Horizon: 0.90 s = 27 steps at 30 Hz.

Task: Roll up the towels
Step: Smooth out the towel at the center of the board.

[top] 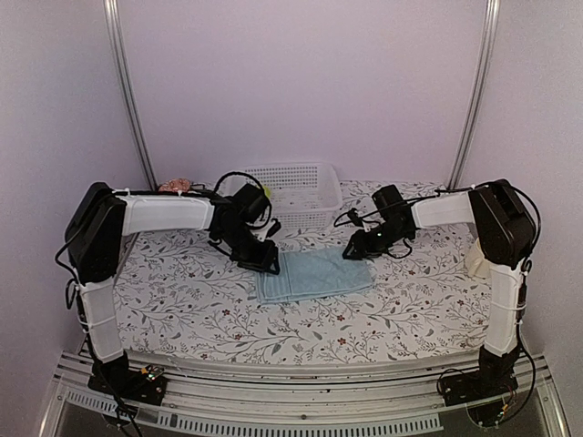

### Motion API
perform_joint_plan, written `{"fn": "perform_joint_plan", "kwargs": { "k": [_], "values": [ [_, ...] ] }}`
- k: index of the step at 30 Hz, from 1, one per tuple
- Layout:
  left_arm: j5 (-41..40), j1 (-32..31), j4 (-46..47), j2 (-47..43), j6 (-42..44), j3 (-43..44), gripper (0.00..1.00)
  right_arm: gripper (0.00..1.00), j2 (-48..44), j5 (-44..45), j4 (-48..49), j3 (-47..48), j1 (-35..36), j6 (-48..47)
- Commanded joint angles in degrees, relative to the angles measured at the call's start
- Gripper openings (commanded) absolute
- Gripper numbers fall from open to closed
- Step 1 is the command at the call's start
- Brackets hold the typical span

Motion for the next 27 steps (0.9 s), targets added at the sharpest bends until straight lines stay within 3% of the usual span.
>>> {"fn": "perform_joint_plan", "kwargs": {
  "k": [1,12,21,25,27],
  "values": [
    [1.19,0.24,0.7,1.8,-0.55,-1.37,0.46,0.36,0.26,1.1,0.92,-1.25,-0.03,0.66],
    [0.42,0.05,0.78,1.68,-1.18,-4.36,0.42,0.36,-0.35,1.06,1.31,-2.41,0.04,0.75],
    [1.79,-0.29,2.8,1.88,-1.84,-5.29,0.24,0.36,-0.35,1.29,1.29,-2.88,0.06,0.71],
    [1.77,-0.31,2.48,1.35,-2.0,-5.89,0.06,0.36,-0.22,1.37,1.3,-2.88,0.01,0.68],
    [1.86,-0.3,2.13,0.7,-2.34,-6.34,0.02,0.36,-0.11,1.51,1.24,-2.81,0.04,0.66]
  ]
}}
